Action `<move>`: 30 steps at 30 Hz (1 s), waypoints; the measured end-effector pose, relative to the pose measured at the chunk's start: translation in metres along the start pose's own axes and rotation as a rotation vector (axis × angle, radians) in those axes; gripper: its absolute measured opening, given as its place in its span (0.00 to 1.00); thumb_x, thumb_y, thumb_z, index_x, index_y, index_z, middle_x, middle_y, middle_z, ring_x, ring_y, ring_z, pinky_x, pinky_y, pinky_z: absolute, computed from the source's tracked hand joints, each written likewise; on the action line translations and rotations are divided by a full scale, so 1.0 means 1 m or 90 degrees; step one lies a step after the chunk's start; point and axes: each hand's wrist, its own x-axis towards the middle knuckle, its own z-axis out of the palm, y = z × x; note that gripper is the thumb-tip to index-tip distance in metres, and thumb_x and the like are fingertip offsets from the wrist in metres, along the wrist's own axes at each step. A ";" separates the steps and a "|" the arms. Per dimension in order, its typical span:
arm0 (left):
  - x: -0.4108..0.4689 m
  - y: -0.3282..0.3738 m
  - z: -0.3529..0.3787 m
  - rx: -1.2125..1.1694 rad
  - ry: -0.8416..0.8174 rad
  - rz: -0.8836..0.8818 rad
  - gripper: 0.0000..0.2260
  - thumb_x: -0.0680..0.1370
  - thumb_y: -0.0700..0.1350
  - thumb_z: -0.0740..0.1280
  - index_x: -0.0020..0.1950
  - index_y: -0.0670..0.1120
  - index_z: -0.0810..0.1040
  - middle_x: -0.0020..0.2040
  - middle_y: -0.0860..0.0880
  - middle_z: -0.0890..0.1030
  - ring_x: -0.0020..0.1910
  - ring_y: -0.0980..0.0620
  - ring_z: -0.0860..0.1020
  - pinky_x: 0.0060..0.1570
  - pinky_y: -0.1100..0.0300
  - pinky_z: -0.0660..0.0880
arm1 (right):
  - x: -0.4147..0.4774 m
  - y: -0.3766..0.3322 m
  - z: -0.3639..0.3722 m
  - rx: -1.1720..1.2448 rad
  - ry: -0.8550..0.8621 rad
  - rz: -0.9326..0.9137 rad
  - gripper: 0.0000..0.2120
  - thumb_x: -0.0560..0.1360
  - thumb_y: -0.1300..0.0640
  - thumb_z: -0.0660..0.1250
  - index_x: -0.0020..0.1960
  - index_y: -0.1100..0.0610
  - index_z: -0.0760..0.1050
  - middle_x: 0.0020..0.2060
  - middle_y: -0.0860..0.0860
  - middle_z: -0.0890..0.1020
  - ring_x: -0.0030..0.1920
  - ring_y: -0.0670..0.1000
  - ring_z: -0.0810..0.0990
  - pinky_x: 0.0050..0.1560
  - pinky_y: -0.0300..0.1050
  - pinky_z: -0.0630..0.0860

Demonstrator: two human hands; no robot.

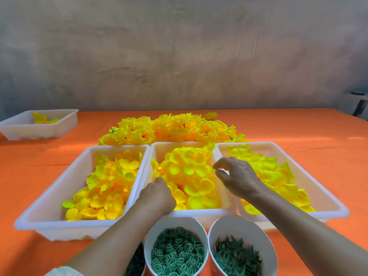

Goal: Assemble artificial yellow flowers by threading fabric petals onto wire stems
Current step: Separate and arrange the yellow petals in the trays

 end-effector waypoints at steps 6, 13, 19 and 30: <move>-0.014 -0.003 -0.008 0.114 0.146 0.097 0.13 0.79 0.43 0.59 0.63 0.44 0.71 0.59 0.42 0.72 0.57 0.39 0.76 0.43 0.53 0.66 | -0.014 0.022 -0.030 0.070 0.014 0.055 0.09 0.76 0.58 0.66 0.53 0.51 0.82 0.52 0.47 0.83 0.50 0.46 0.80 0.44 0.36 0.66; -0.016 0.022 0.006 -0.060 0.162 0.336 0.13 0.79 0.47 0.63 0.62 0.50 0.80 0.60 0.48 0.76 0.59 0.47 0.75 0.56 0.56 0.70 | -0.029 0.060 -0.046 -0.021 -0.161 0.167 0.05 0.74 0.58 0.69 0.48 0.52 0.81 0.41 0.49 0.82 0.34 0.46 0.76 0.36 0.38 0.73; -0.016 0.044 0.005 -0.085 0.143 0.413 0.11 0.79 0.49 0.64 0.59 0.53 0.82 0.56 0.51 0.78 0.56 0.50 0.76 0.55 0.59 0.69 | -0.022 0.057 -0.030 -0.181 -0.301 0.212 0.19 0.70 0.54 0.74 0.59 0.51 0.77 0.30 0.45 0.73 0.26 0.44 0.71 0.23 0.36 0.67; -0.016 0.052 0.021 -0.184 0.106 0.393 0.09 0.79 0.47 0.65 0.53 0.52 0.84 0.48 0.53 0.80 0.48 0.55 0.76 0.50 0.60 0.70 | -0.017 0.068 -0.003 -0.248 -0.127 0.108 0.12 0.73 0.50 0.68 0.57 0.41 0.79 0.57 0.50 0.78 0.60 0.54 0.77 0.49 0.44 0.72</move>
